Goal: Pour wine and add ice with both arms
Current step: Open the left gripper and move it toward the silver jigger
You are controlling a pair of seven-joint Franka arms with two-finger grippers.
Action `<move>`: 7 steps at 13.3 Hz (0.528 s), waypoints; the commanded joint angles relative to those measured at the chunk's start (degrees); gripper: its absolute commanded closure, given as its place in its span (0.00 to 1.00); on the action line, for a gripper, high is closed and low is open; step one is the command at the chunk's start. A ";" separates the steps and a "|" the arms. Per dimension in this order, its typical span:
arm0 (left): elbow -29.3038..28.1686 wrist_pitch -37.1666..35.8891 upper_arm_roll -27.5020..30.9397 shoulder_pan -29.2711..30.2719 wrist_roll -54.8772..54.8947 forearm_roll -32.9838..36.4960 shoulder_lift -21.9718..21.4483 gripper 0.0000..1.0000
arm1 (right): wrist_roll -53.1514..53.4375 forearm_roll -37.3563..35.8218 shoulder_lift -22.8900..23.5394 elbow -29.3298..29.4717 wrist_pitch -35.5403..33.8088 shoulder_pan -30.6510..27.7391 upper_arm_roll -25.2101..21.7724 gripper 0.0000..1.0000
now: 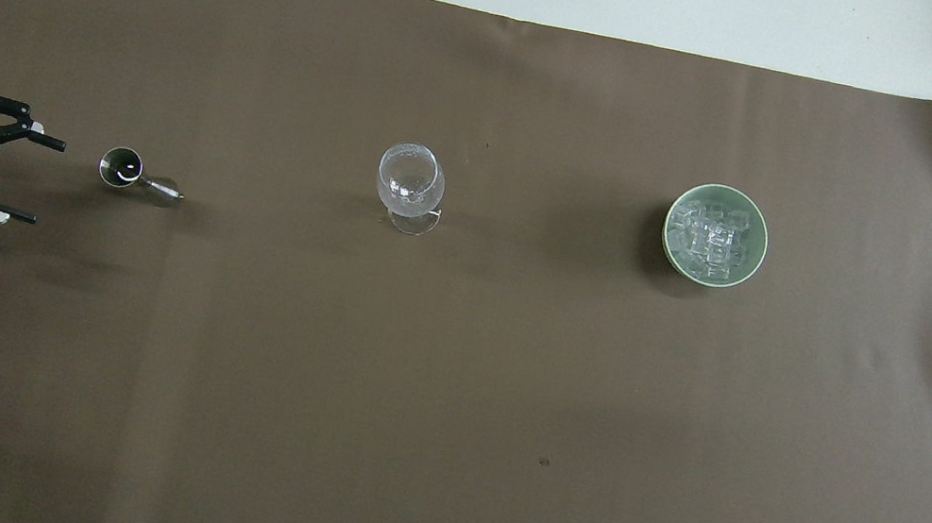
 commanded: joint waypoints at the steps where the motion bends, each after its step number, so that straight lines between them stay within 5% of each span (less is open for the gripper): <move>1: -1.44 2.07 -1.03 1.12 -1.09 -5.00 0.92 0.00 | 0.95 0.98 -0.94 -0.98 -0.04 -0.11 0.12 0.00; 7: -3.91 5.24 -2.35 1.03 -0.21 -9.24 1.54 0.00 | 0.95 0.98 -0.94 -0.98 -0.04 -0.11 0.12 0.00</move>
